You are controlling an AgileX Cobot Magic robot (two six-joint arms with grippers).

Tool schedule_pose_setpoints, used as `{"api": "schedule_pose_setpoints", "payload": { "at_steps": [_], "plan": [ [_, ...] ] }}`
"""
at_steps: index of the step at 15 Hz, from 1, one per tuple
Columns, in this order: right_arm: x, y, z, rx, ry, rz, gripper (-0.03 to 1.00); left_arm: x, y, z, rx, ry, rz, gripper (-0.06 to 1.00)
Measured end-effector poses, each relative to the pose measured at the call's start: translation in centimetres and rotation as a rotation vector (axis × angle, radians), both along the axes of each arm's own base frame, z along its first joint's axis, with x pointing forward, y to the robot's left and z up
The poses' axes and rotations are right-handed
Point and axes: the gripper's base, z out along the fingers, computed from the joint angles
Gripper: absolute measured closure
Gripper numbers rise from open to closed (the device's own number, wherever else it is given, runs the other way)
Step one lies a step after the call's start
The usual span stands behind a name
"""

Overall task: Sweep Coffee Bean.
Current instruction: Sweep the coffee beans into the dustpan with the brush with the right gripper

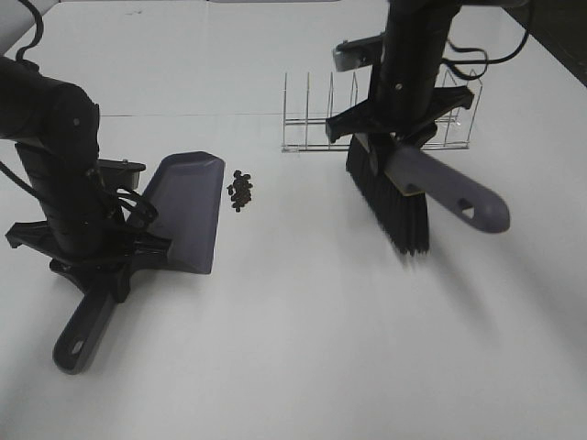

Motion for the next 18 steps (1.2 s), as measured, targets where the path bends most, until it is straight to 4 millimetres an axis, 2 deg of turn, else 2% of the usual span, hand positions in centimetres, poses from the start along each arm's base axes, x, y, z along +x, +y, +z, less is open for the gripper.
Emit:
{"api": "schedule_pose_setpoints", "payload": {
  "at_steps": [5,6,9,11,14,16,18],
  "plan": [
    [0.2,6.2,-1.9,0.002,0.019,0.091,0.69,0.0,0.0,-0.1,0.001,0.002,0.0,0.68],
    [0.2,8.6,-2.5,0.046,0.036,0.121,0.69,0.0,0.0,-0.1,0.001,0.002,0.0,0.68],
    [0.0,12.6,-2.4,0.16,0.022,0.198,0.69,0.0,0.0,-0.1,0.001,0.002,0.0,0.68],
    [-0.8,14.9,-1.5,0.234,0.011,0.248,0.69,0.0,0.0,-0.1,0.001,0.002,0.0,0.68],
    [-1.4,16.2,-0.4,0.276,-0.005,0.281,0.69,0.0,0.0,-0.1,-0.004,0.004,0.005,0.68],
    [-1.2,15.8,0.9,0.246,-0.047,0.29,0.69,0.0,0.0,-0.1,-0.003,0.005,0.005,0.68],
    [-1.0,14.8,4.5,0.198,-0.152,0.304,0.69,0.0,0.0,-0.1,-0.003,0.006,0.005,0.68]
  ]
}}
